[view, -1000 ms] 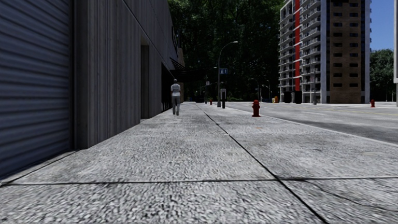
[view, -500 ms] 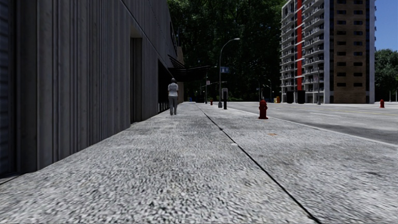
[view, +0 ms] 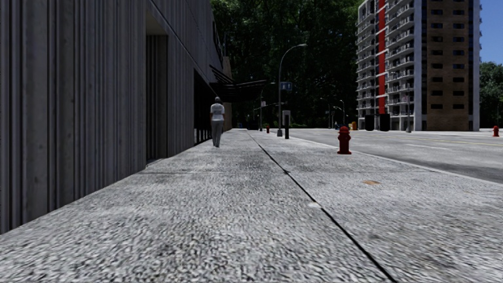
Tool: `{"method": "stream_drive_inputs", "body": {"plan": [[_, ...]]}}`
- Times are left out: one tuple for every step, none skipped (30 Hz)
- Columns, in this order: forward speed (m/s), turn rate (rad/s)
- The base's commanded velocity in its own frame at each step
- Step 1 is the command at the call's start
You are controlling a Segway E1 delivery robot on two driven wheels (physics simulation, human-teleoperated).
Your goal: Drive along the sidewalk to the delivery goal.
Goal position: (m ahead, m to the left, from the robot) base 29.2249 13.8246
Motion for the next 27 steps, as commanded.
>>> {"method": "stream_drive_inputs", "body": {"plan": [[2.00,0.00],[2.00,0.00],[2.00,0.00],[2.00,0.00],[2.00,0.00],[2.00,0.00],[2.00,0.00],[2.00,0.00],[2.00,0.00],[2.00,0.00],[2.00,0.00],[2.00,0.00],[2.00,0.00],[2.00,0.00],[2.00,0.00],[2.00,0.00],[2.00,0.00],[2.00,0.00],[2.00,0.00],[2.00,0.00],[2.00,0.00],[2.00,0.00],[2.00,0.00],[2.00,0.00],[2.00,0.00],[2.00,0.00],[2.00,0.00]]}}
